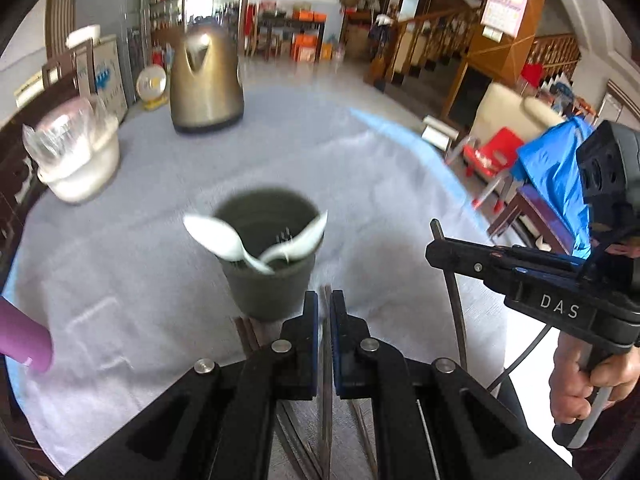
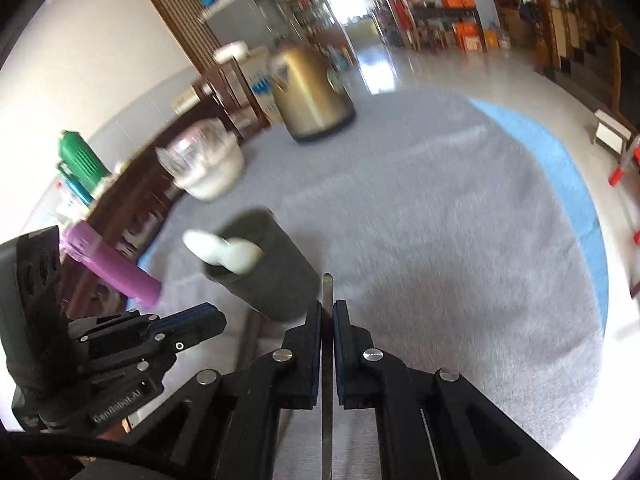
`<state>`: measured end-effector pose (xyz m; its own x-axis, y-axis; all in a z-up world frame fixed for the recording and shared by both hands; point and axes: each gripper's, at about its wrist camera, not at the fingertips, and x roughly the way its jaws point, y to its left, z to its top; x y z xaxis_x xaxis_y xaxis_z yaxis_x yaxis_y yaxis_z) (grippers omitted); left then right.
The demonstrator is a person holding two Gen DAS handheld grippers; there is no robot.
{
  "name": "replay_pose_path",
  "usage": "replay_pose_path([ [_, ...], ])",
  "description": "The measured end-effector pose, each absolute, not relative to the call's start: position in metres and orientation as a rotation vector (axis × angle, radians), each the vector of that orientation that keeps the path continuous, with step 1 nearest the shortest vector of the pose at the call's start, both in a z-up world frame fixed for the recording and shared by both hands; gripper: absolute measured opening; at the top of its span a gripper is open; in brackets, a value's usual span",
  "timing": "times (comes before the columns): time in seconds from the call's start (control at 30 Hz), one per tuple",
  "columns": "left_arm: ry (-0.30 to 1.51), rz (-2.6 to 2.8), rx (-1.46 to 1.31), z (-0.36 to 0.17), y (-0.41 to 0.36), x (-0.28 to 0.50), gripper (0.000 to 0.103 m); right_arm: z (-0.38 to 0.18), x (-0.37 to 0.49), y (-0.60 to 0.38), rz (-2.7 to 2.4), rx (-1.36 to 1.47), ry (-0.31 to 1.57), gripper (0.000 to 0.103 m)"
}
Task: Organize utensils
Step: 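Lift the held chopsticks with both tools and raise them over the grey cup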
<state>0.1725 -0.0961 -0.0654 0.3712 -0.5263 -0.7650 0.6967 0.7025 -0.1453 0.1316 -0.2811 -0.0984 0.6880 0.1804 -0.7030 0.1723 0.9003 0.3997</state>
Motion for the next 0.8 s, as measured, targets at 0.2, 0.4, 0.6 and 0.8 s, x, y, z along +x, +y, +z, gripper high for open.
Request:
replay_pose_path([
  [0.2, 0.929, -0.808, 0.27, -0.075, -0.088, 0.174, 0.006, -0.083, 0.126, -0.275, 0.018, 0.456, 0.787, 0.006],
  [0.4, 1.052, -0.796, 0.374, -0.127, -0.103, 0.168, 0.007, -0.111, 0.116, -0.281, 0.023, 0.531, 0.844, 0.006],
  [0.6, 1.12, -0.789, 0.417, -0.152, -0.12, 0.171, 0.007, -0.117, 0.107, -0.289, 0.015, 0.55, 0.841, 0.006],
  [0.8, 1.145, -0.79, 0.447, -0.163, -0.128, 0.173, 0.018, -0.125, 0.099, -0.302, 0.001, 0.597, 0.842, 0.006],
])
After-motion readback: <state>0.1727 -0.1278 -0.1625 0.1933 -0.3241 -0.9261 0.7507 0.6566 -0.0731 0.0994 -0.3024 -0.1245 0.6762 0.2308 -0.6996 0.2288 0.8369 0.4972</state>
